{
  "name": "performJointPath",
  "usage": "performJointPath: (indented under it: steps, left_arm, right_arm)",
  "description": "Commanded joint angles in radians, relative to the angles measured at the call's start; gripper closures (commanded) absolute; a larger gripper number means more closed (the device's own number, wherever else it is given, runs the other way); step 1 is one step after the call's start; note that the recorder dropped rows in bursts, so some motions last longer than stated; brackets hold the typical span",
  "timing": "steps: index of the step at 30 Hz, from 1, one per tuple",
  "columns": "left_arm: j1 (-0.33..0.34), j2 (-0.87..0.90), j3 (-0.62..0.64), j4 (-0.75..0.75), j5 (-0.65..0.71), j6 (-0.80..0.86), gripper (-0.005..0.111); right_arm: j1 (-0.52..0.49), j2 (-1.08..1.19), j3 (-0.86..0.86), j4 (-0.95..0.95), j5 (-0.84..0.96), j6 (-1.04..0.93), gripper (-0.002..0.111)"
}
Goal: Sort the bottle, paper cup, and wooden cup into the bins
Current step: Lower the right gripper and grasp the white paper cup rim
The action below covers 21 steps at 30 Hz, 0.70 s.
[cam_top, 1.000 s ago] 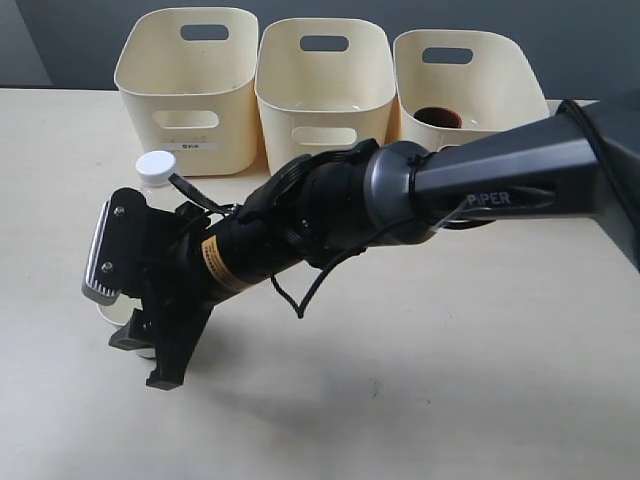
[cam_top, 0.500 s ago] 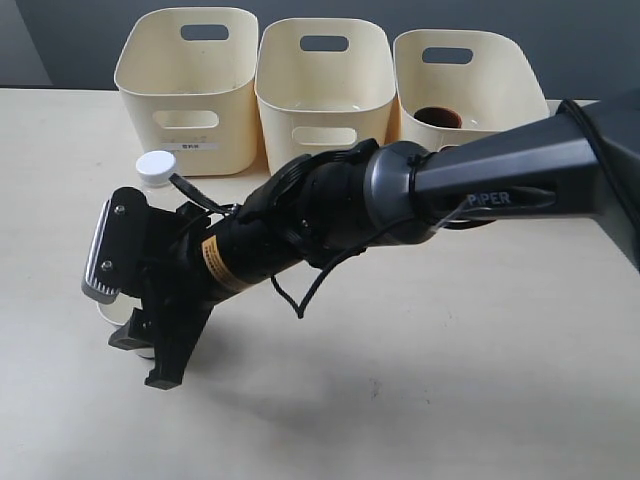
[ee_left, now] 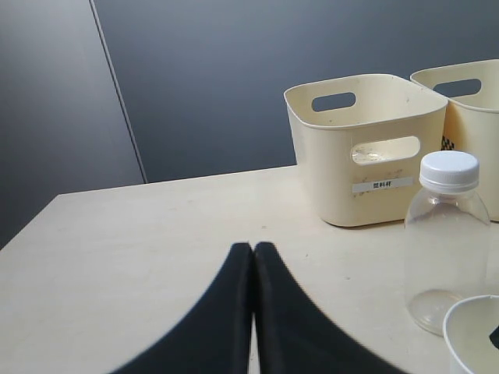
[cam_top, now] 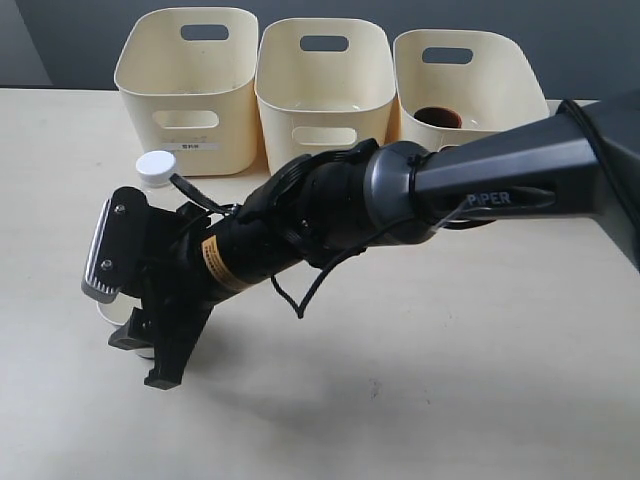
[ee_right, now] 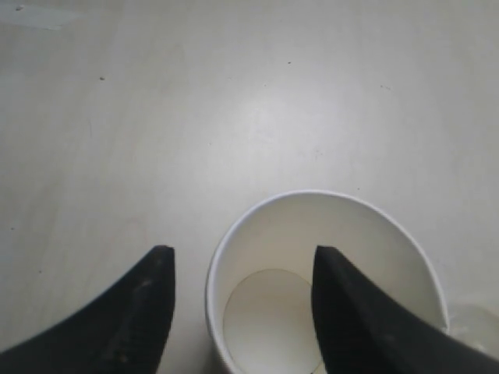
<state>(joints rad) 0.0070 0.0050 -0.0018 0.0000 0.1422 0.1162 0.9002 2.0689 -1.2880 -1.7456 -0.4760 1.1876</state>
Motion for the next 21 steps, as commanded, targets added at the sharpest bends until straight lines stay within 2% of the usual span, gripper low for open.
performJointPath:
  steps: [1, 5, 7, 9, 11, 21]
  left_arm:
    - [0.000, -0.005, 0.002, 0.000, -0.007, -0.001, 0.107]
    - [0.000, -0.005, 0.002, 0.000, -0.007, -0.001, 0.107]
    - [0.000, -0.005, 0.002, 0.000, -0.007, -0.001, 0.107]
    - [0.000, -0.005, 0.002, 0.000, -0.007, -0.001, 0.107]
    - [0.000, -0.005, 0.002, 0.000, -0.007, -0.001, 0.107]
    - [0.000, -0.005, 0.002, 0.000, -0.007, -0.001, 0.107]
  right_arm:
    - [-0.002, 0.017, -0.004, 0.001, -0.001, 0.008, 0.056]
    - [-0.002, 0.044, -0.004, 0.001, 0.003, 0.008, 0.057]
    - [-0.002, 0.054, -0.004, 0.001, 0.008, 0.008, 0.061]
    - [-0.002, 0.064, -0.004, 0.001, 0.015, 0.008, 0.078]
    - [-0.002, 0.068, -0.004, 0.001, 0.017, -0.014, 0.109]
    - [-0.002, 0.068, -0.004, 0.001, 0.017, -0.044, 0.109]
